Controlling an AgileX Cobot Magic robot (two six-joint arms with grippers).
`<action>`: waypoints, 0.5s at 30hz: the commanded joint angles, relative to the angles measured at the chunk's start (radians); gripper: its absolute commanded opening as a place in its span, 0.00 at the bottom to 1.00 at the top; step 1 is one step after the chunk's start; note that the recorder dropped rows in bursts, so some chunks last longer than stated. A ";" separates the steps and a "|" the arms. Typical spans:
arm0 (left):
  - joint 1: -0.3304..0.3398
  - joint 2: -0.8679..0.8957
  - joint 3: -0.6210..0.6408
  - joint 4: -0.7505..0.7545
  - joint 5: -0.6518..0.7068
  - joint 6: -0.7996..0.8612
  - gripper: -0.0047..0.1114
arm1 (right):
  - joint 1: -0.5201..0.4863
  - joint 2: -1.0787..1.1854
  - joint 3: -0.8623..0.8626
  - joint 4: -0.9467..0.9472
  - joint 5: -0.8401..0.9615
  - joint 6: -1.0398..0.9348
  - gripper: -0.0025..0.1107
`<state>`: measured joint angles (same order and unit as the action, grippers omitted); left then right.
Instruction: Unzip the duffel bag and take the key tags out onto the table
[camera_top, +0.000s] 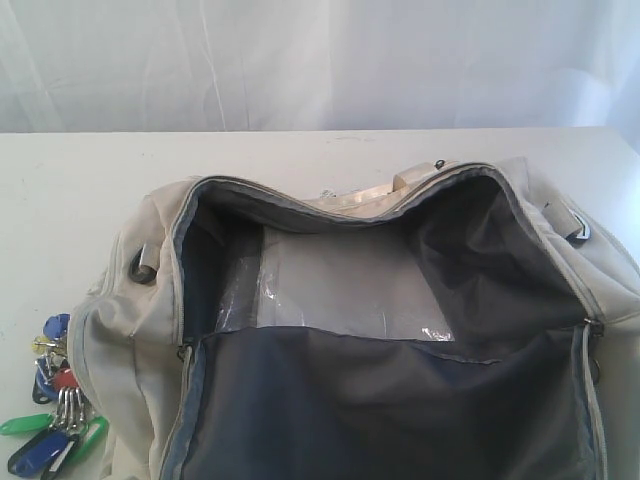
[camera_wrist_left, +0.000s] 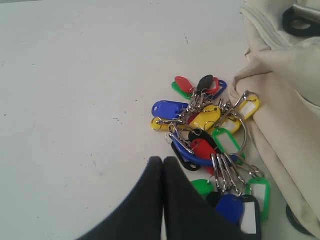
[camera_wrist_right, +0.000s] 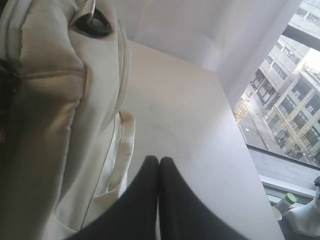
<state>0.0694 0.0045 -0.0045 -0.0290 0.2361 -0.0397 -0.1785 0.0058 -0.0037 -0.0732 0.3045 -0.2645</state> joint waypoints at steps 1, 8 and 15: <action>0.000 -0.004 0.005 0.000 0.000 -0.007 0.04 | -0.003 -0.006 0.004 -0.007 -0.015 0.001 0.02; 0.000 -0.004 0.005 0.000 0.000 -0.007 0.04 | -0.003 -0.006 0.004 -0.001 0.034 0.032 0.02; 0.000 -0.004 0.005 0.000 0.000 -0.007 0.04 | -0.003 -0.006 0.004 0.002 0.032 0.316 0.02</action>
<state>0.0694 0.0045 -0.0045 -0.0290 0.2361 -0.0397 -0.1785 0.0058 -0.0022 -0.0692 0.3404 -0.0477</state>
